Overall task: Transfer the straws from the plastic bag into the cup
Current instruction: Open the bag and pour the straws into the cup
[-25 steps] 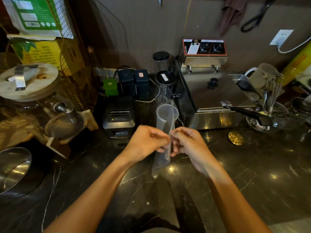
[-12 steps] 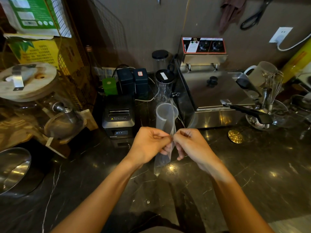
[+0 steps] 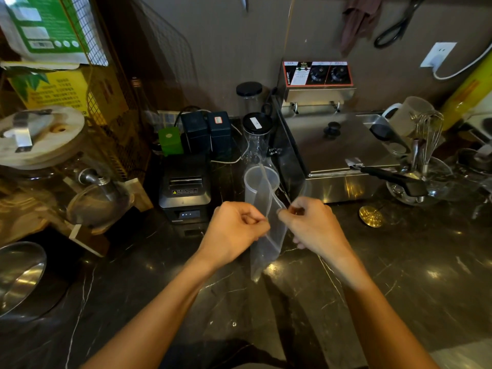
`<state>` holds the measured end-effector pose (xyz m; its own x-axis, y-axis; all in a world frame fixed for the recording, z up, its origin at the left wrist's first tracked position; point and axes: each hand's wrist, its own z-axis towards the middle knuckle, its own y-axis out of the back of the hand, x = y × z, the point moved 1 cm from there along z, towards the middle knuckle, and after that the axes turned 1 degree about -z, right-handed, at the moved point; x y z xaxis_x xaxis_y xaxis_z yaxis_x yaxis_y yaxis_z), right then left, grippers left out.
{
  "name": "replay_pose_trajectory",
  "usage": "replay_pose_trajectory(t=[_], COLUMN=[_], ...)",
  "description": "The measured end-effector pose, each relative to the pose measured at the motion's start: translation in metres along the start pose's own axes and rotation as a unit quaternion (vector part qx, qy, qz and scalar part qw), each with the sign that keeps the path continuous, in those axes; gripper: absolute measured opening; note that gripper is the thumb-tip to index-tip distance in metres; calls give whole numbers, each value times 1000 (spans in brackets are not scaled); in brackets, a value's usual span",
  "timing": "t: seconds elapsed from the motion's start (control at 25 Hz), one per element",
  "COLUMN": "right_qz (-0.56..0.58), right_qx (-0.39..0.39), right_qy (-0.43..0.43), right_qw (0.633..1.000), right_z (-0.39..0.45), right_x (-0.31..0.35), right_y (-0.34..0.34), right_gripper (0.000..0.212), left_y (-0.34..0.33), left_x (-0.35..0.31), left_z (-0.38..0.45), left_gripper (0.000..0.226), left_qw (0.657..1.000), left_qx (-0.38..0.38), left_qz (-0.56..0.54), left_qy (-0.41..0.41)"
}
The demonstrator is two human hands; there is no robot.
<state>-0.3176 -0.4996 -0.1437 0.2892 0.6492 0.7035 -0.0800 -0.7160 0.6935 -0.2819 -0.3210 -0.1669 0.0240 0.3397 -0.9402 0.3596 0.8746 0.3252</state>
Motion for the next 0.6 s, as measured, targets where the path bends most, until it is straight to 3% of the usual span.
replay_pose_trajectory(t=[0.08,0.2,0.24,0.32,0.36,0.6], right_qz=[-15,-26,-29,-36,-37,-25], right_qx=[-3,30,33,33,31,-45], right_qy=[62,100,100,84,69,-31], right_qw=[998,994,994,995,996,998], right_z=[4,1,0,1,1,-1], right_x=[3,7,6,1,-2,-19], right_y=[0,-3,-4,0,3,26], right_gripper=[28,34,32,26,25,31], left_y=[-2,-2,-2,-1,1,21], left_x=[-2,-7,-8,-10,-10,-1], left_z=[2,10,12,14,14,10], left_gripper=[4,31,30,6,5,20], left_qw=[999,989,985,984,983,971], left_qx=[-27,-24,-16,-26,-40,-136], left_qz=[29,144,172,177,178,190], left_qy=[-9,-13,-15,-22,-15,55])
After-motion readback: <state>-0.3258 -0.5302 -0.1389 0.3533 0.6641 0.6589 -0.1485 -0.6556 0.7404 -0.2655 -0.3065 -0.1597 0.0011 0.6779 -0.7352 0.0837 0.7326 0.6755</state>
